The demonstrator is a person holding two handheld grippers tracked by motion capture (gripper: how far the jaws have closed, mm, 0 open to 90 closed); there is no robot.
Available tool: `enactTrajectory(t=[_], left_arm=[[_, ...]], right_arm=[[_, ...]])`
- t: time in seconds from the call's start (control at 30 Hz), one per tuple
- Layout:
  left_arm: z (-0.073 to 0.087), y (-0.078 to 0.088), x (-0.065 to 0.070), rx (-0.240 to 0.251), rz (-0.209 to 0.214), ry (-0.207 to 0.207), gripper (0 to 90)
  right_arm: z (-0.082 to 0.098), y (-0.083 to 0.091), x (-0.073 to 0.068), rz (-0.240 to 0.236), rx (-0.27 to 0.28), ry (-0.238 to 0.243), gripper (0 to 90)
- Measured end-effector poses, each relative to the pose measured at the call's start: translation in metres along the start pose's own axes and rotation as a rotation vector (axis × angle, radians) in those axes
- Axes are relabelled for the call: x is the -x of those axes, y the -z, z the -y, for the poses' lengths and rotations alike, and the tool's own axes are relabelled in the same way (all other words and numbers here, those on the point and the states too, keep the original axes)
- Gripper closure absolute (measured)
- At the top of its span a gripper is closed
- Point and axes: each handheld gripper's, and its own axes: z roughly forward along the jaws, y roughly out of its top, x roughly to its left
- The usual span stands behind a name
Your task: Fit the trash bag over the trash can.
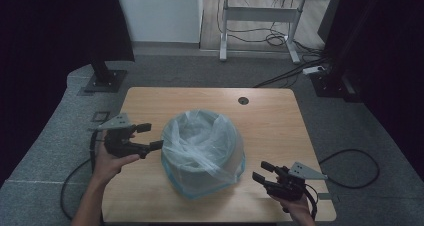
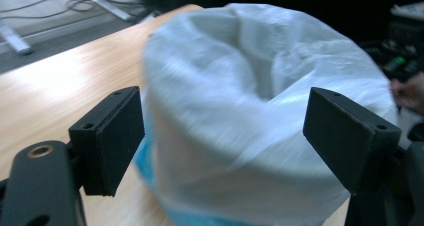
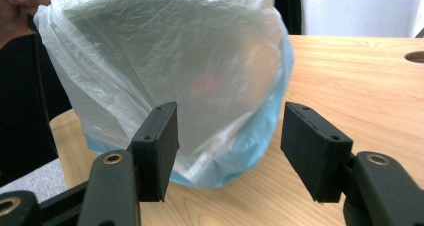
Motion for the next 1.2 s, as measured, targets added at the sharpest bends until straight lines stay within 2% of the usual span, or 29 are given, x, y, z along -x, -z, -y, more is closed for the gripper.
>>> enactTrajectory(t=[0.17,0.3,0.47,0.53,0.67,0.83,0.93,1.2], left_arm=[[-0.034,-0.033,0.014,-0.104,0.049,-0.100,21.5],[-0.053,-0.058,0.020,-0.161,0.087,-0.139,23.4],[-0.071,-0.086,0.024,-0.214,0.133,-0.167,27.3],[-0.080,-0.100,0.027,-0.253,0.141,-0.188,29.2],[-0.095,-0.124,0.031,-0.302,0.154,-0.208,32.0],[-0.104,-0.154,0.035,-0.387,0.142,-0.213,35.0],[-0.104,-0.167,0.035,-0.430,0.129,-0.187,35.4],[-0.096,-0.187,0.032,-0.510,0.082,-0.140,35.5]], right_arm=[[0.006,0.010,0.008,0.010,0.018,-0.037,39.5],[0.006,0.014,0.010,0.014,0.032,-0.041,40.3],[0.007,0.016,0.012,0.003,0.037,-0.051,41.5],[0.008,0.015,0.013,0.000,0.035,-0.053,41.5],[0.008,0.015,0.013,-0.005,0.031,-0.054,42.0],[0.009,0.016,0.013,-0.003,0.030,-0.051,42.3],[0.009,0.016,0.013,-0.003,0.031,-0.054,42.4],[0.010,0.017,0.013,-0.007,0.024,-0.050,42.4]])
